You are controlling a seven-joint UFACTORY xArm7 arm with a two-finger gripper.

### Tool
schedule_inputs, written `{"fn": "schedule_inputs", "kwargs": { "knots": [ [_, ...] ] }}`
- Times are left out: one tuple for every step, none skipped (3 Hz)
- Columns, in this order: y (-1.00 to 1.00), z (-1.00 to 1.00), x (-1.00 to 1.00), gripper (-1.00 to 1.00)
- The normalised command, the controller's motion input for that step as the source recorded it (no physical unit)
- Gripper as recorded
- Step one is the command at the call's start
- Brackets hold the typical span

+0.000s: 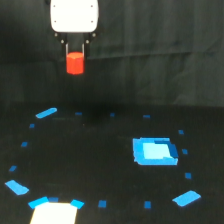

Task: Pick up the red object from the table

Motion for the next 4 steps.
{"fn": "schedule_inputs", "kwargs": {
  "knots": [
    [0.29, 0.52, 0.30, -1.00],
    [-0.21, 0.22, 0.17, -1.00],
    [0.20, 0.37, 0.27, -1.00],
    [0.31, 0.29, 0.31, -1.00]
  ]
}}
